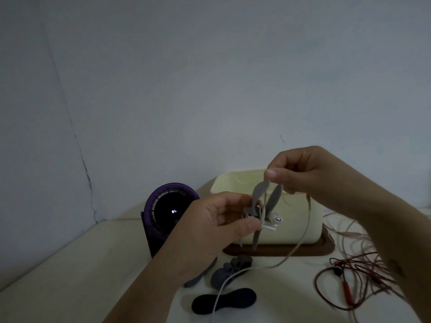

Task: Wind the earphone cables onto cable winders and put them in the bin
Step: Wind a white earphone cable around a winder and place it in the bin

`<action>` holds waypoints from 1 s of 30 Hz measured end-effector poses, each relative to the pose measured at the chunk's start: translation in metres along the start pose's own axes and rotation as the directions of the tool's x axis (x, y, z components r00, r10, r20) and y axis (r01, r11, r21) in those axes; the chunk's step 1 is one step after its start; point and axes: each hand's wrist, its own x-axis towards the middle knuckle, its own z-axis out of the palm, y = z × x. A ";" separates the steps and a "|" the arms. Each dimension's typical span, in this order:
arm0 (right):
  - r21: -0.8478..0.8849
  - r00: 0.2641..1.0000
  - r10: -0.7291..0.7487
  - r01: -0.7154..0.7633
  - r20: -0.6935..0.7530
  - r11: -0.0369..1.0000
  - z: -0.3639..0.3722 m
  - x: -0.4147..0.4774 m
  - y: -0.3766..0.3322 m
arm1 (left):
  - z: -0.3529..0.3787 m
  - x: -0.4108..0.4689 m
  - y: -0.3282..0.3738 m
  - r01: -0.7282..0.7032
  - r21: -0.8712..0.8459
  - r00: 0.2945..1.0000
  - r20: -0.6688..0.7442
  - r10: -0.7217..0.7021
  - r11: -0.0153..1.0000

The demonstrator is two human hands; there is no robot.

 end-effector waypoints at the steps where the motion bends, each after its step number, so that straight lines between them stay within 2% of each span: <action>1: 0.046 1.000 0.024 -0.025 0.015 0.999 0.002 0.002 0.007 | 0.002 -0.001 0.001 -0.008 -0.012 1.000 0.018 0.009 1.000; 6: 0.270 0.992 0.081 -0.105 0.100 0.957 0.023 0.004 0.025 | 0.007 -0.001 0.005 -0.051 -0.055 0.998 -0.030 0.049 0.997; 11: 0.533 0.967 0.173 -0.248 0.188 0.809 0.038 0.004 0.039 | 0.002 0.000 0.008 -0.076 -0.095 0.993 -0.093 0.067 0.993; 15: 0.603 0.964 0.191 -0.266 0.186 0.752 0.046 0.005 0.040 | 0.000 0.002 0.004 -0.069 -0.141 0.995 -0.085 0.057 0.988; 18: 0.609 0.956 0.191 -0.288 0.221 0.739 0.045 0.004 0.040 | -0.004 0.001 0.004 -0.038 -0.131 0.999 -0.024 0.035 0.991; 22: 0.578 0.947 0.164 -0.301 0.278 0.759 0.037 0.002 0.038 | -0.005 -0.002 0.005 0.009 -0.111 0.994 0.106 0.003 0.994; 25: 0.567 0.936 0.165 -0.321 0.310 0.758 0.038 0.001 0.044 | -0.004 -0.001 0.004 0.006 -0.122 0.995 0.102 0.007 0.992; 27: 0.631 0.915 0.175 -0.381 0.365 0.675 0.048 0.001 0.047 | -0.006 0.000 0.002 0.000 -0.128 0.998 0.063 0.008 0.992; 30: 0.777 0.886 0.169 -0.460 0.432 0.430 0.068 0.001 0.049 | -0.010 0.001 0.000 -0.011 -0.139 1.000 0.018 0.014 0.990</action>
